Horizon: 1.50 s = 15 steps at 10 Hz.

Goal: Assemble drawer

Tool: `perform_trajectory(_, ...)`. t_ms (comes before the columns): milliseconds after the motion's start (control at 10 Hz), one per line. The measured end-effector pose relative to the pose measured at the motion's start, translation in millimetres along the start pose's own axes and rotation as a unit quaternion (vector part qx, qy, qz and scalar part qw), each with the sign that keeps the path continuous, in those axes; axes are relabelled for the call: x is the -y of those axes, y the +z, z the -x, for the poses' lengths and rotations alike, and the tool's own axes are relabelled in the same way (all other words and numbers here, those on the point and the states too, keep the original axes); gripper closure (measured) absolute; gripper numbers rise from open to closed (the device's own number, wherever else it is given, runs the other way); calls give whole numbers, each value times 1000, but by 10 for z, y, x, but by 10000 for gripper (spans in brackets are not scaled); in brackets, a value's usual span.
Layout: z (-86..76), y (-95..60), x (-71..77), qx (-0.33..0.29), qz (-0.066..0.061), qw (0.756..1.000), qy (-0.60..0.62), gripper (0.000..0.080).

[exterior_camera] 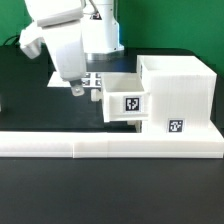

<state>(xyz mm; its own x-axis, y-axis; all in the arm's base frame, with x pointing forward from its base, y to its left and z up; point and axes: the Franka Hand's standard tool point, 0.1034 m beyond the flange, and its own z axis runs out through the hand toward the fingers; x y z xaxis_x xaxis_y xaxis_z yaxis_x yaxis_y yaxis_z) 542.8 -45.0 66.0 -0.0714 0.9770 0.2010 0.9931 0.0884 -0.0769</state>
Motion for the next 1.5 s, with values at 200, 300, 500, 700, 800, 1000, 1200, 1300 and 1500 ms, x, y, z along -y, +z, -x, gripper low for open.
perform_trajectory(200, -169, 81, -15, -3, -6, 1000, 27, 151)
perform_trajectory(300, -239, 125, -16, -3, -9, 999, 40, 151)
perform_trajectory(500, -448, 192, -69, -1, -3, 998, 64, 151)
perform_trajectory(700, -591, 246, -83, 0, -3, 997, 82, 151)
perform_trajectory(800, -626, 289, -93, -1, -1, 997, 81, 151)
perform_trajectory(1000, -624, 329, -72, -2, -5, 996, 87, 151)
perform_trajectory(1200, -741, 378, -85, -2, -7, 995, 100, 151)
perform_trajectory(1300, -768, 380, -104, -2, -6, 994, 105, 151)
perform_trajectory(1500, -668, 359, -81, -2, -11, 995, 96, 151)
